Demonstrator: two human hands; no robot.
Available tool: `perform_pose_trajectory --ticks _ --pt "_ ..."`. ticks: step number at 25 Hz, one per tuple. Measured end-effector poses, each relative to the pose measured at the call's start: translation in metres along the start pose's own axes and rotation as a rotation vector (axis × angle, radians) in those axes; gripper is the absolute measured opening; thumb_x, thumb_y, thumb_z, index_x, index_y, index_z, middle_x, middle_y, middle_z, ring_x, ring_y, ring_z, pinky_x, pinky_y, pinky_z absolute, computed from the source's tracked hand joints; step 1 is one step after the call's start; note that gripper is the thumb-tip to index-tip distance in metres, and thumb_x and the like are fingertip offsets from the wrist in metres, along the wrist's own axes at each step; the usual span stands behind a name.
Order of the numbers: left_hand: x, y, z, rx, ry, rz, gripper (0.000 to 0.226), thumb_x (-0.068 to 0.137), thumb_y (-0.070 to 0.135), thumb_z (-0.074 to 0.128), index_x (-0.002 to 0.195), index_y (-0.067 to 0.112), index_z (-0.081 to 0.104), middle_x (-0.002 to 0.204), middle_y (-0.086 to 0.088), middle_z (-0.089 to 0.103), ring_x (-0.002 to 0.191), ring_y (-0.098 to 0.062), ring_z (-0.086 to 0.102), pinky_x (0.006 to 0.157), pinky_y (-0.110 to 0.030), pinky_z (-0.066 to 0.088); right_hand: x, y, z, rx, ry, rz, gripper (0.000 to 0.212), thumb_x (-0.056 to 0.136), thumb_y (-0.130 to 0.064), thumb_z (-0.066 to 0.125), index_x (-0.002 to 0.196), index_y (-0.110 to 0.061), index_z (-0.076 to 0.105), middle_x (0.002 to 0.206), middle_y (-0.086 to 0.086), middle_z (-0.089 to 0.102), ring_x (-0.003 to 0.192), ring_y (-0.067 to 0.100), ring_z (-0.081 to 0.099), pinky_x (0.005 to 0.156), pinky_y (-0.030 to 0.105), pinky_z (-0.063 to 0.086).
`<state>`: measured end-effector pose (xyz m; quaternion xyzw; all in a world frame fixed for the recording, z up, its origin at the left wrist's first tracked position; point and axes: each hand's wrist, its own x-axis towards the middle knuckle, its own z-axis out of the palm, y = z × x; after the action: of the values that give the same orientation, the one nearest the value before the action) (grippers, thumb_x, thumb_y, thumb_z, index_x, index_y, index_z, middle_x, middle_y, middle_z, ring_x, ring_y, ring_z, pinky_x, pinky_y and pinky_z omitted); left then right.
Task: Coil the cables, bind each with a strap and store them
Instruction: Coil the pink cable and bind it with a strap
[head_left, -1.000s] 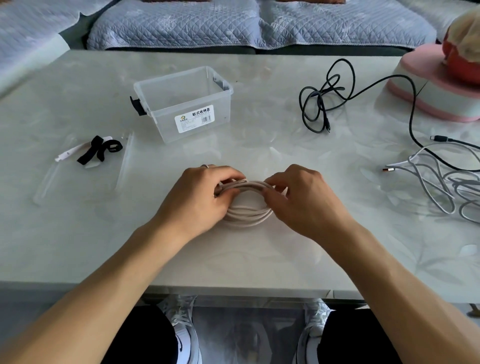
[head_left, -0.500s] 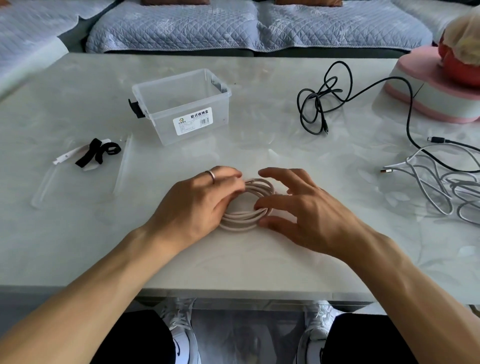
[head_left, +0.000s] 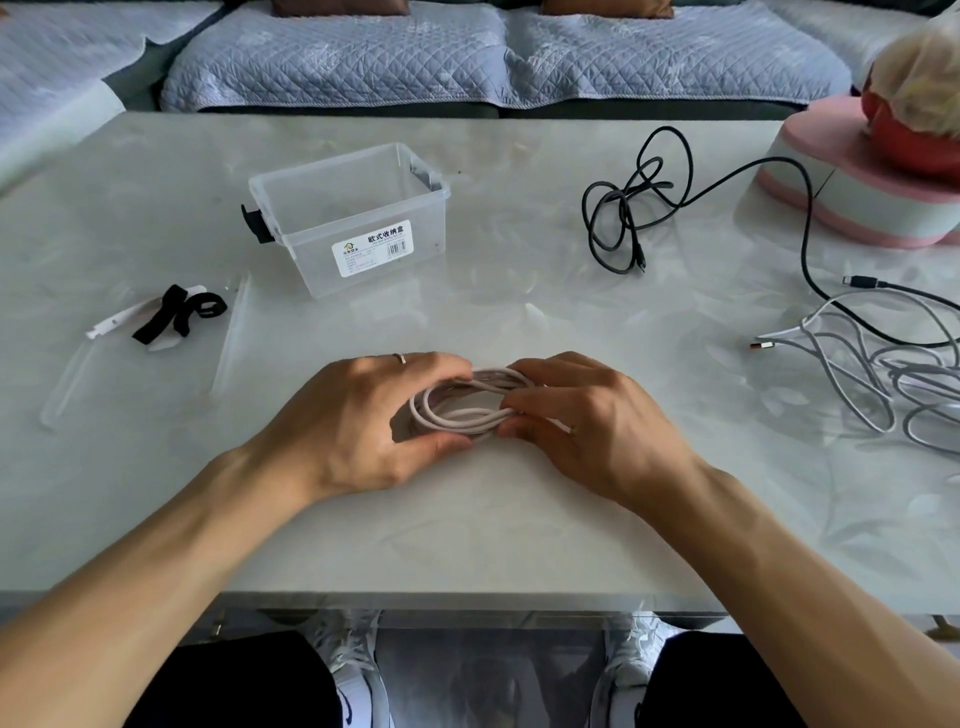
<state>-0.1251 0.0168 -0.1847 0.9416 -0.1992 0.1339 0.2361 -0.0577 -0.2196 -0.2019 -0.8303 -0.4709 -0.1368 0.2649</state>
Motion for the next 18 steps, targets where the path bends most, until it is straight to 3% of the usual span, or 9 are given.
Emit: perform_pose_trajectory --ticks 3,7,10,12,15,18 --pt "-0.005 -0.002 0.003 0.039 0.009 0.059 0.06 0.083 0.056 0.064 0.132 0.021 0.06 0.127 0.005 0.066 0.106 -0.012 0.067 0.088 -0.032 0.054 -0.001 -0.005 0.0 -0.097 0.017 -0.013 0.025 0.09 -0.035 0.064 0.106 -0.017 0.071 0.106 0.005 0.072 0.084 0.032 0.067 0.065 0.038 0.056" --pt "-0.008 -0.004 0.011 0.042 0.056 0.098 0.052 0.089 0.047 0.061 0.131 0.015 0.062 0.135 -0.001 0.06 0.12 -0.013 0.06 0.1 -0.029 0.049 -0.002 -0.015 -0.009 -0.134 -0.049 0.052 0.046 0.089 -0.038 0.063 0.129 -0.02 0.048 0.114 0.002 0.07 0.087 0.031 0.069 0.061 0.037 0.055" --pt "-0.005 -0.002 0.009 -0.036 0.045 0.091 0.051 0.089 0.042 0.062 0.134 0.017 0.057 0.137 0.004 0.056 0.123 -0.005 0.055 0.105 -0.019 0.042 0.0 -0.02 -0.009 -0.144 -0.167 0.048 0.064 0.094 -0.051 0.049 0.148 -0.017 0.038 0.15 0.003 0.045 0.13 0.024 0.052 0.095 0.038 0.051" --pt "-0.006 -0.002 0.009 -0.061 0.028 0.082 0.051 0.088 0.04 0.063 0.134 0.019 0.057 0.139 0.005 0.054 0.127 -0.004 0.053 0.107 -0.019 0.041 0.004 -0.022 -0.006 -0.196 -0.279 0.061 0.075 0.095 -0.059 0.033 0.153 -0.012 0.028 0.158 0.005 0.031 0.143 0.022 0.035 0.11 0.038 0.041" --pt "-0.01 -0.002 0.012 -0.05 0.061 0.074 0.037 0.089 0.04 0.065 0.121 0.023 0.07 0.139 -0.001 0.058 0.122 -0.012 0.06 0.099 -0.032 0.051 0.01 -0.024 -0.007 -0.149 -0.37 0.119 0.077 0.095 -0.062 0.016 0.155 -0.013 0.021 0.161 0.002 0.023 0.147 0.016 0.024 0.116 0.033 0.028" --pt "-0.012 -0.005 0.012 -0.047 0.062 0.104 0.025 0.09 0.038 0.065 0.103 0.021 0.078 0.136 -0.006 0.06 0.115 -0.017 0.066 0.09 -0.036 0.056 0.013 -0.023 -0.009 -0.004 -0.329 0.193 0.066 0.098 -0.055 0.016 0.151 -0.02 0.031 0.158 -0.005 0.032 0.143 0.013 0.028 0.112 0.03 0.029"
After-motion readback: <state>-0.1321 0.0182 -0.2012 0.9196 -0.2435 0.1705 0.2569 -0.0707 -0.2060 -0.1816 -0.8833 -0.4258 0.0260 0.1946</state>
